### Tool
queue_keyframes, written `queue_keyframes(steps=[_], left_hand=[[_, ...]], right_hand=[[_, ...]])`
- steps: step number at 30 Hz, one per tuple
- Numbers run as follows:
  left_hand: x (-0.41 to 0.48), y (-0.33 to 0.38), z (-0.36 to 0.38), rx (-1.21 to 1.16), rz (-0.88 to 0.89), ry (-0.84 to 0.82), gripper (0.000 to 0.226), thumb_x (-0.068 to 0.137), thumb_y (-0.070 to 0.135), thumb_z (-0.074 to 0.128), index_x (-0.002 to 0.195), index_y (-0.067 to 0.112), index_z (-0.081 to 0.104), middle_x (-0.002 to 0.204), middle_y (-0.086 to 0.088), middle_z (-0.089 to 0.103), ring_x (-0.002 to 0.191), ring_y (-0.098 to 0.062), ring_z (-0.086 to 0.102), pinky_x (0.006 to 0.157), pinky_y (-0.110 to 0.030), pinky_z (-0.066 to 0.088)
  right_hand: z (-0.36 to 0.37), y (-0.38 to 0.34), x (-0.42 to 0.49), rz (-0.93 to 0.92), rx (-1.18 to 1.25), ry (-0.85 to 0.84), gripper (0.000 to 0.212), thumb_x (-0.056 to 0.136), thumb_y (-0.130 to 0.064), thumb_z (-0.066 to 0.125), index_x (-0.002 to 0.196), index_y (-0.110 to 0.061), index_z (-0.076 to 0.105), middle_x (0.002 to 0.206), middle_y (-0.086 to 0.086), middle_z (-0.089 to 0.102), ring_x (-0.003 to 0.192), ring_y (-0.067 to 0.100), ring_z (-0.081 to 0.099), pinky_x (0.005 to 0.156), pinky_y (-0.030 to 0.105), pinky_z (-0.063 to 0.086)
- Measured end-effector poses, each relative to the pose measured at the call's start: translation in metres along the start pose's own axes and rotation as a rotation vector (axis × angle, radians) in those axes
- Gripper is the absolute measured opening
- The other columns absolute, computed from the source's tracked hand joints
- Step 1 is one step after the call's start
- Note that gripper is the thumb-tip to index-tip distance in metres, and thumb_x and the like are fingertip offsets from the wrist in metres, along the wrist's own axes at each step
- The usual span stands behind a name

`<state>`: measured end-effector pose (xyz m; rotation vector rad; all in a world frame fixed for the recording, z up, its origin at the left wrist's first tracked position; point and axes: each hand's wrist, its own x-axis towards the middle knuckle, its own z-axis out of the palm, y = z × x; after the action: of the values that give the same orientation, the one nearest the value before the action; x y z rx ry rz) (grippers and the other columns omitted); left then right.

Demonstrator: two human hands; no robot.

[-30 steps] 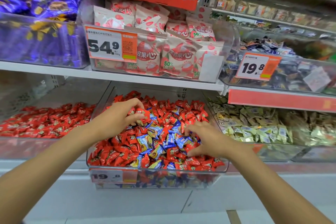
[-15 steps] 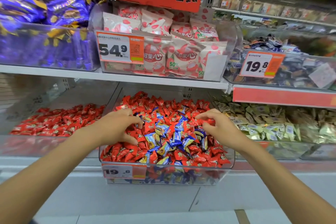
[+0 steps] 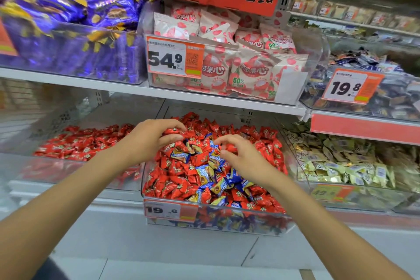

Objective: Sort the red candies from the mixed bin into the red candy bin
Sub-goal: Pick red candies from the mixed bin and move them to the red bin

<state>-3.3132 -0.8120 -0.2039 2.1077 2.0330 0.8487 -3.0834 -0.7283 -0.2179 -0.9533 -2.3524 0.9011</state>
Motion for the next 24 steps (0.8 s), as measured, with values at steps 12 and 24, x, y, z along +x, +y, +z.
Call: queue_keyframes(steps=[12,24], left_hand=[[-0.013,-0.015,-0.01,-0.08,0.015,0.082,0.006,0.092,0.022,0.059,0.095,0.027,0.062,0.093,0.005,0.059,0.084,-0.002,0.053,0.074,-0.019,0.038],[-0.007,0.013,0.005,-0.057,0.08,-0.032,0.037,0.071,0.056,0.059,0.084,0.022,0.055,0.082,0.009,0.055,0.075,-0.006,0.05,0.066,-0.019,0.038]], right_hand=[[0.056,0.001,0.036,-0.182,-0.407,-0.313,0.038,0.085,-0.043,0.067,0.112,-0.022,0.052,0.098,-0.002,0.048,0.091,0.019,0.043,0.077,0.033,0.035],[-0.02,0.021,0.007,-0.059,0.115,-0.062,0.017,0.088,-0.024,0.068,0.082,-0.024,0.052,0.079,0.012,0.053,0.068,0.017,0.045,0.067,0.031,0.039]])
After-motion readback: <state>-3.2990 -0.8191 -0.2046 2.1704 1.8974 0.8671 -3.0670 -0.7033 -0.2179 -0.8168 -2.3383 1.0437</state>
